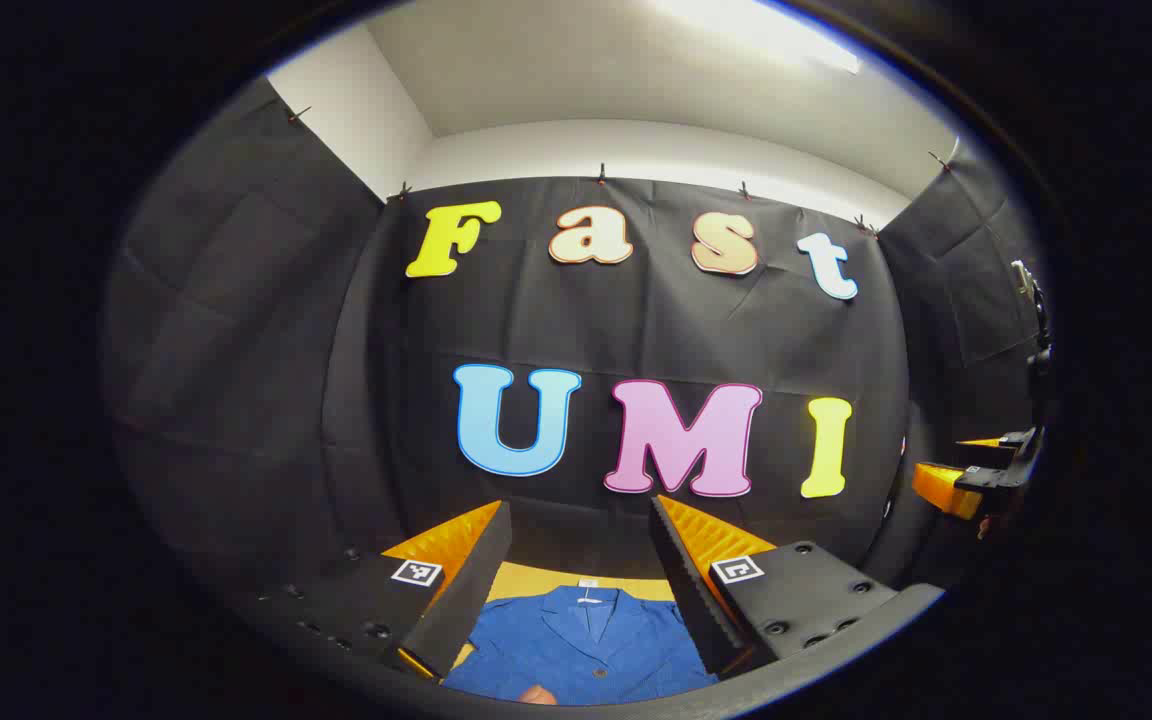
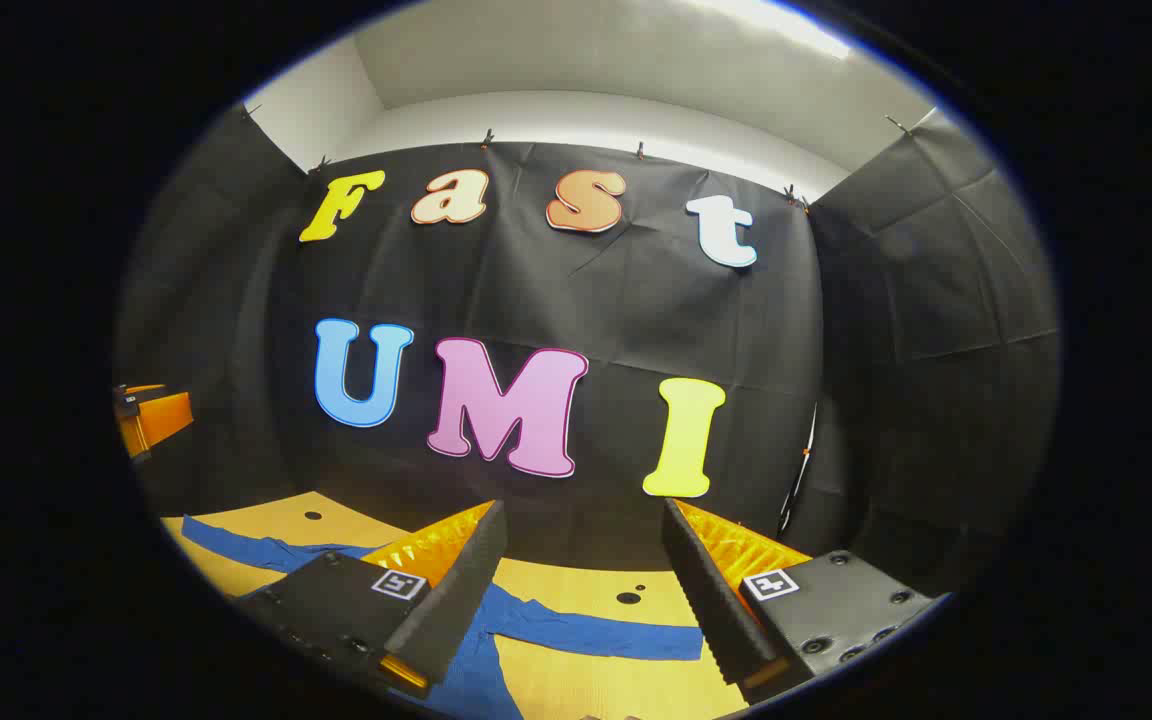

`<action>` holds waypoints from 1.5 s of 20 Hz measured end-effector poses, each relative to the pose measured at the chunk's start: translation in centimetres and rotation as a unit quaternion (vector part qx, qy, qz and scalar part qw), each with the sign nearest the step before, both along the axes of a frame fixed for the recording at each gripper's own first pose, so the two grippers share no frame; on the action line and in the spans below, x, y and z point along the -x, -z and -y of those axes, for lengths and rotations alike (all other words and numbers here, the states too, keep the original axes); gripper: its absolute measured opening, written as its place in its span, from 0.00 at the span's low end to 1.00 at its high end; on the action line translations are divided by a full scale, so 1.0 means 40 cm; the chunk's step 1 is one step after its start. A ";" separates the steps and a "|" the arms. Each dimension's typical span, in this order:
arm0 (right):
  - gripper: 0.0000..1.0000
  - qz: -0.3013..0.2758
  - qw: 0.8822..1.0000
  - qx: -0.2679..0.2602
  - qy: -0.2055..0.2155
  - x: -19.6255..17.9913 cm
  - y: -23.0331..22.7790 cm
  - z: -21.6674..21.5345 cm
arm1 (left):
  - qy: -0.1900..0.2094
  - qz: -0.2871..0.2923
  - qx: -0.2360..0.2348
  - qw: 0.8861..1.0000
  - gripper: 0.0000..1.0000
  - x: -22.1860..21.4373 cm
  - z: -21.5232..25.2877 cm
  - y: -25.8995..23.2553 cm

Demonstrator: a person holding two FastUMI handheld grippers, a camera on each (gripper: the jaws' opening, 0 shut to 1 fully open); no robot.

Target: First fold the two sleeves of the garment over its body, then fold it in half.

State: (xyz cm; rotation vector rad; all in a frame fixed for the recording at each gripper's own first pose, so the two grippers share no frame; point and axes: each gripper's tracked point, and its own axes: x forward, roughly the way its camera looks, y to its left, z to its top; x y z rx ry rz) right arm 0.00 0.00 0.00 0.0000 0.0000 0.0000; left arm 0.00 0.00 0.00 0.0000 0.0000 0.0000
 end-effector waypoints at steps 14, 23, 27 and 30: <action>0.93 -0.016 1.000 -0.008 0.019 0.025 0.022 0.044 | 0.017 -0.007 -0.010 1.000 0.80 0.004 0.035 -0.001; 0.99 -0.029 0.999 -0.017 0.031 0.016 0.055 0.074 | 0.022 -0.007 -0.010 1.000 0.80 -0.004 0.051 -0.009; 0.99 -0.032 0.999 -0.015 0.033 0.013 0.065 0.075 | 0.028 -0.013 -0.012 0.999 0.80 -0.009 0.065 0.005; 0.99 -0.033 0.999 -0.010 0.036 0.010 0.069 0.080 | 0.030 -0.018 -0.010 0.999 0.80 -0.015 0.064 0.015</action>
